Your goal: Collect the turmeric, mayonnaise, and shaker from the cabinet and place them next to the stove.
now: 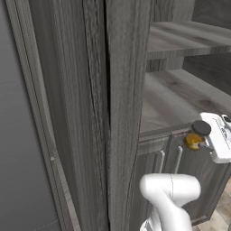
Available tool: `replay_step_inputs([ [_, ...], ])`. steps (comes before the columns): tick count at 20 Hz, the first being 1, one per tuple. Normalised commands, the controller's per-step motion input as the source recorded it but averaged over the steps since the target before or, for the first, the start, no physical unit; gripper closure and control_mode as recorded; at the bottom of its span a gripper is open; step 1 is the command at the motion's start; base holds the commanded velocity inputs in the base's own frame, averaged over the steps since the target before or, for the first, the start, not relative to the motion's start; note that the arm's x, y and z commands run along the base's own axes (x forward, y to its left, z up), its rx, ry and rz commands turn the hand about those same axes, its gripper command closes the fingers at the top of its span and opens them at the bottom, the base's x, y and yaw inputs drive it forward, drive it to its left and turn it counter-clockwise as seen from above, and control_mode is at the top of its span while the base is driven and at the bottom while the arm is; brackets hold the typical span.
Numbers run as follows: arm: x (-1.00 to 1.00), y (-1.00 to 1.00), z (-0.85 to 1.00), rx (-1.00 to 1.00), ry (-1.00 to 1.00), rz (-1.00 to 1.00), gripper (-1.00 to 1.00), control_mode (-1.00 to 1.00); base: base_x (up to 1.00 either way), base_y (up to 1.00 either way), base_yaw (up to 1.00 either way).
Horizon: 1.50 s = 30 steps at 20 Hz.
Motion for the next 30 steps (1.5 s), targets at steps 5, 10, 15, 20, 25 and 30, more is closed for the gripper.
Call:
replay_step_inputs([
  [5, -0.24, -0.02, -0.19, 0.00, 0.02, 0.00, 1.00, -1.00, 0.00, 0.00, 0.00],
  [10, -0.03, 0.00, -0.26, -0.02, 0.02, 0.00, 1.00, -1.00, 0.00, 0.00, 0.00],
  [15, -0.14, 0.00, -0.09, 0.00, -0.03, 0.00, 1.00, 1.00, -0.40, 0.00, 0.00],
  [20, 0.00, 0.00, 0.00, 0.00, 0.00, 0.00, 1.00, 1.00, -0.73, 0.00, 0.00],
  [25, 0.00, 0.00, 0.00, 0.00, 0.00, 0.00, 1.00, 1.00, -0.74, 0.00, 0.00],
  [30, 0.00, 0.00, 0.00, 0.00, 0.00, 0.00, 1.00, 1.00, -0.81, 0.08, 0.05],
])
